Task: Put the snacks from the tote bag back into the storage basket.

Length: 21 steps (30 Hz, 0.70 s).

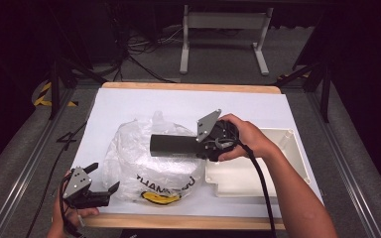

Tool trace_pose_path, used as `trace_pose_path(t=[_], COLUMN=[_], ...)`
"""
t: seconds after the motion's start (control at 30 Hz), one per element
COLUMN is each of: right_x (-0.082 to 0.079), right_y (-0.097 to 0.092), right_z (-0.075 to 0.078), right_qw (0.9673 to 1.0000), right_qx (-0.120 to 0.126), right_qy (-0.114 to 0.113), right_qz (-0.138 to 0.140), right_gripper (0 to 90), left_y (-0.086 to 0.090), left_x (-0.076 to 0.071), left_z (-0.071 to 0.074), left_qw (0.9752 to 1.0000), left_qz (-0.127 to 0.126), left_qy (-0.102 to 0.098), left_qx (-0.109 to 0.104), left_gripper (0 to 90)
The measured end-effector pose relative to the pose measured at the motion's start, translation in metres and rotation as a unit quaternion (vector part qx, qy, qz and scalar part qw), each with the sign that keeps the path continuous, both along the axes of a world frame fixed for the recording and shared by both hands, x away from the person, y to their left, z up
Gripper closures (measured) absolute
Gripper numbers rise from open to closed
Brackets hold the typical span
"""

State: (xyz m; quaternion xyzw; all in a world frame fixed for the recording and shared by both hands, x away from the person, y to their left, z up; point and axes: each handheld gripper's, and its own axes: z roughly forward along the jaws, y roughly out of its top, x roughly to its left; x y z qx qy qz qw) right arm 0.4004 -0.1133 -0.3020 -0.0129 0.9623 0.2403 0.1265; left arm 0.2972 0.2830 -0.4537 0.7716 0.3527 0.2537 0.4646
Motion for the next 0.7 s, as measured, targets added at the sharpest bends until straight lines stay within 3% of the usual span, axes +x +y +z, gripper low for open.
trace_pose_path(t=[0.23, 0.7], right_x=[-0.001, -0.008], right_y=[-0.024, -0.070], right_z=[0.004, 0.003], right_qw=[0.9999, 0.9989], right_qx=[0.004, -0.011], right_qy=[-0.004, -0.010], right_qz=[-0.015, -0.044], right_gripper=[42.9, 42.9], left_y=[0.000, -0.001], left_x=[0.000, -0.001], left_z=[0.000, 0.001], left_qw=[1.0000, 1.0000], left_qz=[0.002, 0.002], left_qy=[0.000, 0.000], left_qx=[-0.001, -0.001], left_gripper=[5.1, 5.1])
